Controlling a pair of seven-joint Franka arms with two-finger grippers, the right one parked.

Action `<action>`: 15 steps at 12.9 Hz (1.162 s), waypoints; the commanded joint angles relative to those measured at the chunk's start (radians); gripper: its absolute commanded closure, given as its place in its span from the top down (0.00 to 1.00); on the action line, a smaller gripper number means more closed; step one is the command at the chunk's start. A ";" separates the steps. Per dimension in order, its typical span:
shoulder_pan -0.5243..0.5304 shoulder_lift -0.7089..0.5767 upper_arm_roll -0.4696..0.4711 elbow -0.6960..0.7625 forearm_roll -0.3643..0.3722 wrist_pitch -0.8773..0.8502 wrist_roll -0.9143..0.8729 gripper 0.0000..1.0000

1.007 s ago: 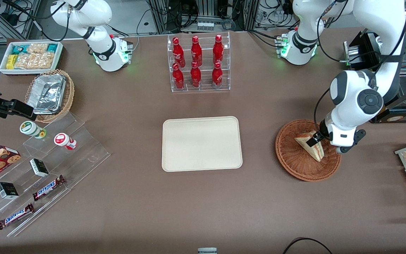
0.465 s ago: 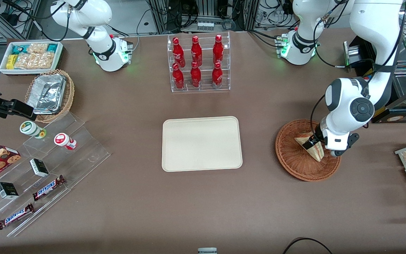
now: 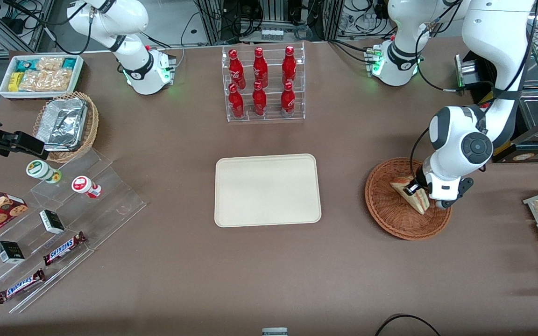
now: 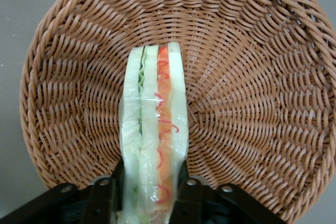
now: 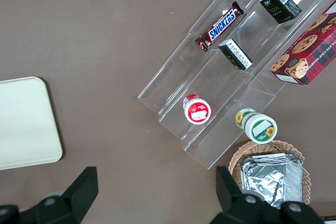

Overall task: Place sandwich from basket to tray
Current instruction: 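Lower the left gripper and close it on the sandwich's crust edge, then lift the sandwich and carry it with the left gripper over the tray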

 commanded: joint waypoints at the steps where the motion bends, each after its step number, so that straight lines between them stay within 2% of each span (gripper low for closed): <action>1: 0.001 -0.029 -0.001 0.015 0.002 -0.037 -0.003 0.00; 6: -0.031 -0.026 -0.019 0.257 0.007 -0.372 0.055 0.00; 11: -0.160 -0.004 -0.027 0.322 -0.004 -0.413 0.107 0.00; 13: -0.231 0.023 -0.030 0.339 -0.053 -0.407 0.106 0.00; 15: -0.318 0.061 -0.030 0.396 -0.065 -0.416 0.095 0.00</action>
